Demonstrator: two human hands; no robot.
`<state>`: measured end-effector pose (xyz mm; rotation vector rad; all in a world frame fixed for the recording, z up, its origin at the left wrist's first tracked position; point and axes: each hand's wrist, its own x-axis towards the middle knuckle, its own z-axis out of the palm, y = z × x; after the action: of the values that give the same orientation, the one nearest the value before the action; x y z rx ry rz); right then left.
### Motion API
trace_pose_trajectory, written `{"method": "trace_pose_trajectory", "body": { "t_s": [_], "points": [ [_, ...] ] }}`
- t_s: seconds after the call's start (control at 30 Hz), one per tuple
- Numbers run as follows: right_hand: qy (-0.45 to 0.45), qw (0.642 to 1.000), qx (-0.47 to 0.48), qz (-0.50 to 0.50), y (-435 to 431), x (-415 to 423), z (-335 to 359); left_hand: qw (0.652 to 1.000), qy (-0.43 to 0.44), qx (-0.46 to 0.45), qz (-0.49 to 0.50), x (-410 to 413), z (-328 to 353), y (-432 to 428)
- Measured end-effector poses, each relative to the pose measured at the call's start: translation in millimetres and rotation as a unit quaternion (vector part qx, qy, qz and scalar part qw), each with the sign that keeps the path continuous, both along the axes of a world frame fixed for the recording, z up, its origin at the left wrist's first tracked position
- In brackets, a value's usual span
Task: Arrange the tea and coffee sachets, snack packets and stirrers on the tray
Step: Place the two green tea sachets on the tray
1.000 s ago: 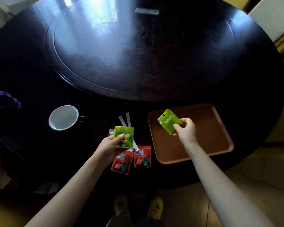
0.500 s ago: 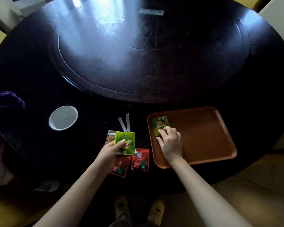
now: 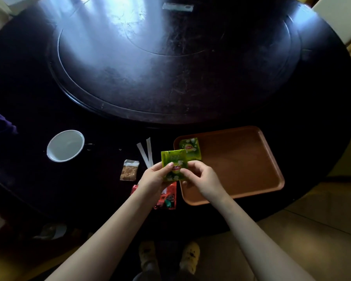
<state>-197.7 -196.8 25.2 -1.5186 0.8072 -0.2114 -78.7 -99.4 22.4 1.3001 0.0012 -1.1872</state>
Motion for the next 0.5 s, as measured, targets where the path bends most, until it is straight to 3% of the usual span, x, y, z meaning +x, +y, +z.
{"method": "trace_pose_trajectory", "body": {
  "t_s": [0.2, 0.3, 0.4, 0.5],
  "points": [
    [-0.015, 0.984, 0.111, -0.137, -17.2, -12.8, 2.2, 1.0, 0.016, -0.012, -0.007, -15.9, -0.6, -21.2],
    [-0.023, 0.978, 0.116, -0.174, -25.5, -17.9, -3.1, 1.0, -0.011, 0.004, -0.009, -18.7, -3.0, -30.6],
    [-0.018, 0.959, 0.11, -0.259, -46.9, -22.9, -5.3, 0.989, -0.133, 0.057, -0.008, -16.2, -7.8, -40.3],
    [0.016, 0.966, 0.095, -0.24, -70.4, -28.6, -5.8, 0.965, -0.243, 0.099, -0.021, -11.9, -11.0, -52.8]
  ]
}}
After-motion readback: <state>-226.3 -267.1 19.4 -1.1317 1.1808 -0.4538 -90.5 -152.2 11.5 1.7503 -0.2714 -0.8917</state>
